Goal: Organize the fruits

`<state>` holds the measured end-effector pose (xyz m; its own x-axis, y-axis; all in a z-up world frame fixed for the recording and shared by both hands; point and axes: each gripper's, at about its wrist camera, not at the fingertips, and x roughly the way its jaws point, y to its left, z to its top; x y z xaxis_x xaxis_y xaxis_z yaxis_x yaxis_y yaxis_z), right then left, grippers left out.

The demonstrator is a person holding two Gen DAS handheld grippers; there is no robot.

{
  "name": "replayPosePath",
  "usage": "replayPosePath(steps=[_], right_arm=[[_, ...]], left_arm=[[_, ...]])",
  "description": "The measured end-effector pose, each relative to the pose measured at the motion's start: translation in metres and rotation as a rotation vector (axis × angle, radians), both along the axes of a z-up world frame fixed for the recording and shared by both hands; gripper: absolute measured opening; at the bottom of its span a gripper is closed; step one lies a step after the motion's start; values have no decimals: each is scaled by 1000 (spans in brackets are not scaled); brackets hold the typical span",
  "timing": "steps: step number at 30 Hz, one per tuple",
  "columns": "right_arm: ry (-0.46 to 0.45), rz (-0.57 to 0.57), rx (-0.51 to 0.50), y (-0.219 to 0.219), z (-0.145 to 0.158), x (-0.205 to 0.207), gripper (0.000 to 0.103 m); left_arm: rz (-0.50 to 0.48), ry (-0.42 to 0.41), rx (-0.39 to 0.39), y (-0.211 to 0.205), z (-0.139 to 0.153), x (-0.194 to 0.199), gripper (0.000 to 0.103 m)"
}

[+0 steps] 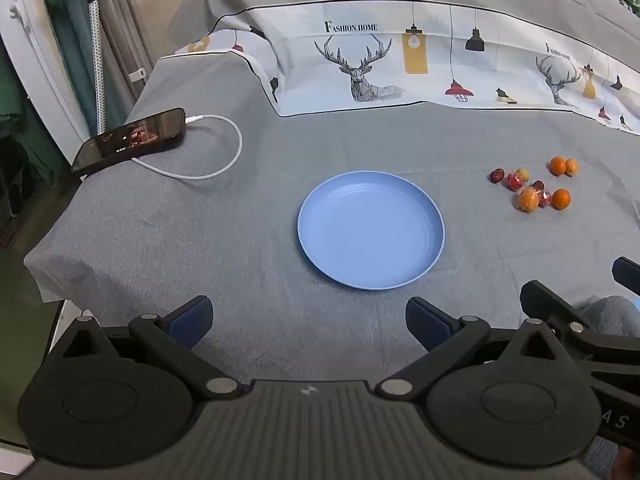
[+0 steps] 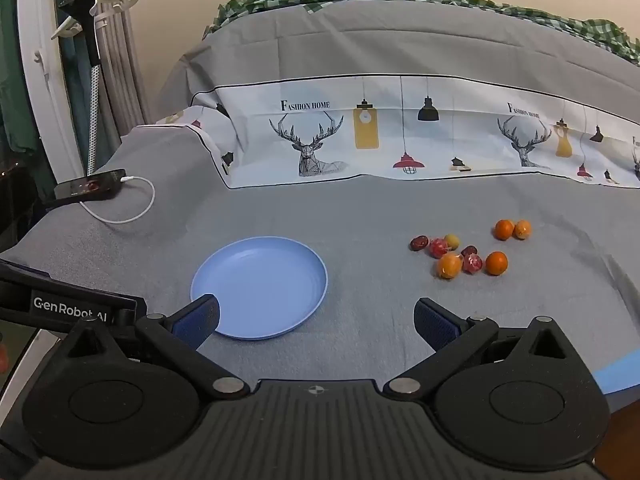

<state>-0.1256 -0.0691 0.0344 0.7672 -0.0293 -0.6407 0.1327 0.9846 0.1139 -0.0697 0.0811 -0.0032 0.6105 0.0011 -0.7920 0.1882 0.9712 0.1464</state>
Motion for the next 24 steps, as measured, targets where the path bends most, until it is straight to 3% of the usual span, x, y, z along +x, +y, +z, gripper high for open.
replayPosePath(steps=[16,24], right_arm=[[-2,-33,90,-14,-21,10,103],[42,-449,2,-115,-67,44,103]], left_arm=[[-4,56,7,-1,-11,12,103],[-82,133,44,-52,-40,50,103]])
